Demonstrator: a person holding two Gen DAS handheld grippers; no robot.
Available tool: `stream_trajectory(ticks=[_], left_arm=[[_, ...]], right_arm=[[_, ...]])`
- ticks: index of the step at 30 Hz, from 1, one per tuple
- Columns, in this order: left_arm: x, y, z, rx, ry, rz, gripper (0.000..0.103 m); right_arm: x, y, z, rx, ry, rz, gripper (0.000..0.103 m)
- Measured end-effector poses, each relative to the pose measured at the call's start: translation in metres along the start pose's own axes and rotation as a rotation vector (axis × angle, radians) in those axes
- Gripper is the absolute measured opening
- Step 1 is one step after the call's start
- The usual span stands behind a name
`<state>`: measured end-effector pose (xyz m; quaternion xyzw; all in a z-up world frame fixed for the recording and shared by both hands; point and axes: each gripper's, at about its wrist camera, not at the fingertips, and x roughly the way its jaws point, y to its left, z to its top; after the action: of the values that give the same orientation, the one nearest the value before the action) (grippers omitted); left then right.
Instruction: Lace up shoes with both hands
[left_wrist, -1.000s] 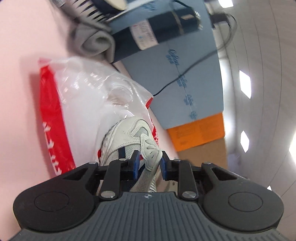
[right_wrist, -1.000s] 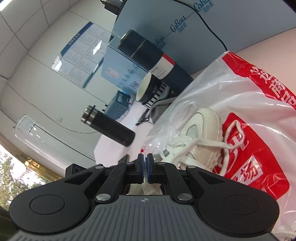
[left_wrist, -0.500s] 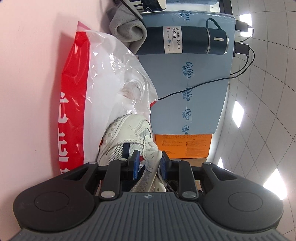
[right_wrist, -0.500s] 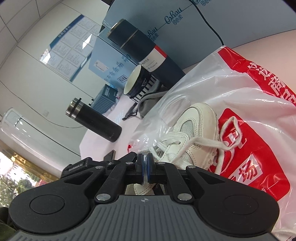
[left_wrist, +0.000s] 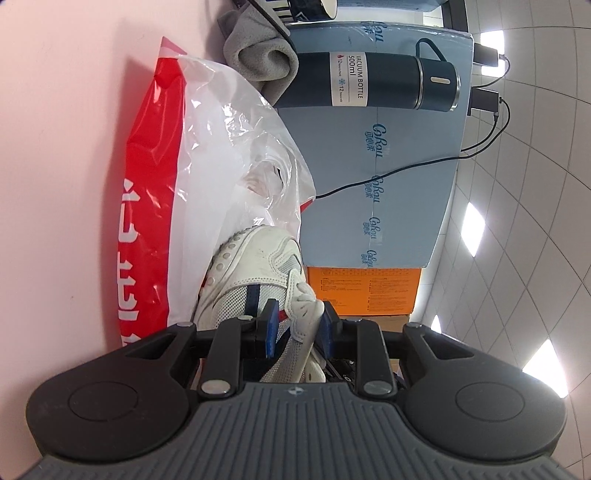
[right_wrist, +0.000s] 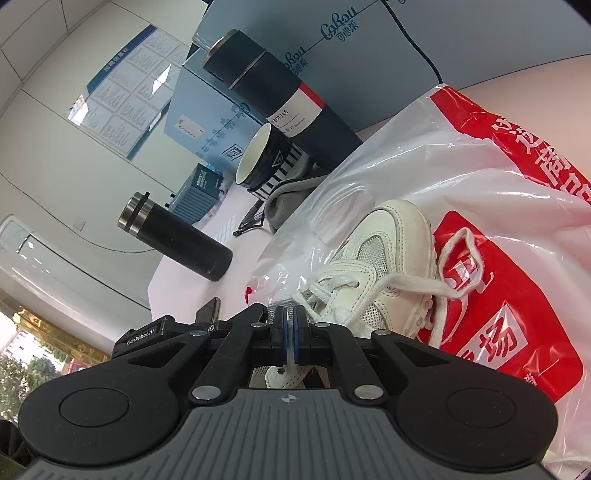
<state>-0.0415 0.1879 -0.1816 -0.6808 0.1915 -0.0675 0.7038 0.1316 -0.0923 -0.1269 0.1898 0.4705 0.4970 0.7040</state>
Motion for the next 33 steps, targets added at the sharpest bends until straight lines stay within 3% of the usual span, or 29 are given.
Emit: stream_trajectory(ticks=[9, 12, 15, 17, 20, 23, 25, 28, 33], left_arm=[[0.001, 0.000, 0.000, -0.004, 0.006, -0.007, 0.021], [0.000, -0.004, 0.001, 0.017, 0.014, -0.010, 0.026], [-0.003, -0.014, 0.003, 0.073, 0.015, -0.012, 0.045], [-0.006, -0.019, 0.005, 0.110, 0.011, 0.002, 0.047], [-0.013, -0.024, 0.008, 0.155, 0.006, 0.027, 0.047], [-0.020, -0.036, 0.006, 0.255, 0.015, 0.046, 0.049], [-0.021, -0.051, 0.002, 0.387, 0.048, 0.080, 0.053], [-0.017, -0.079, -0.016, 0.674, 0.119, 0.155, 0.054], [-0.001, -0.104, -0.052, 1.055, 0.157, 0.284, 0.055]], right_arm=[[0.004, -0.004, 0.000, 0.075, -0.026, 0.038, 0.007], [0.000, -0.005, 0.001, 0.092, -0.037, 0.062, 0.009], [-0.009, -0.002, 0.004, 0.086, -0.054, 0.072, 0.030], [-0.018, 0.003, 0.007, 0.062, -0.067, 0.072, 0.048], [-0.030, 0.016, 0.012, -0.029, -0.069, 0.048, 0.048], [-0.037, 0.037, 0.012, -0.221, -0.025, -0.033, 0.048], [-0.037, 0.052, 0.007, -0.393, 0.027, -0.116, 0.047], [-0.030, 0.070, -0.006, -0.617, 0.112, -0.218, 0.045], [-0.021, 0.080, -0.017, -0.734, 0.146, -0.249, 0.045]])
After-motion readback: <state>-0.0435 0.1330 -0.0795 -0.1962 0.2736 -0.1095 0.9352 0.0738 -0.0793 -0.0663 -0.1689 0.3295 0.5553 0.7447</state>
